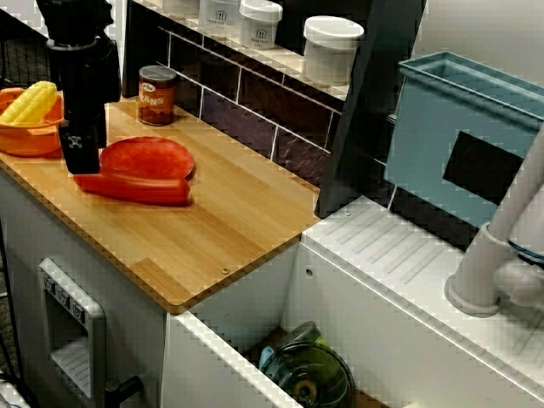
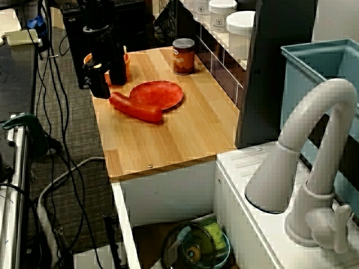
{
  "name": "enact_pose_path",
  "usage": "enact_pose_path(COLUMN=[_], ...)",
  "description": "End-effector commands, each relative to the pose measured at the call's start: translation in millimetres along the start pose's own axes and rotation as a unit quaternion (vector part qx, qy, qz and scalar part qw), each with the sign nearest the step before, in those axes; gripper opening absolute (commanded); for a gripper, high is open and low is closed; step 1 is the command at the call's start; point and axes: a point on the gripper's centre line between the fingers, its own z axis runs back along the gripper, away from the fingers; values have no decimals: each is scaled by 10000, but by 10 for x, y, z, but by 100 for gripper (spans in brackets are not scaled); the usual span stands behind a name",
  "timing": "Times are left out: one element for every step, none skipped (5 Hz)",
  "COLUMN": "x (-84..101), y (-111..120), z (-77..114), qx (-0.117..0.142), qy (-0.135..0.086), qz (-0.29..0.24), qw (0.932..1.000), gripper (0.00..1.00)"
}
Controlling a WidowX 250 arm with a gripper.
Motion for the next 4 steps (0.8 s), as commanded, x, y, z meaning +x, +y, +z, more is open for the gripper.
enact_pose_path(x=[106,134,161,176], y=[-42,-38,-14,23], z=[-42,-66,-48,-46], qx=[431,481,508,535], qy=[-18,17,52,59], qz=[-98,-50,-38,-16], qw=[9990,9988,9987,9985], gripper=[100,100,100,100])
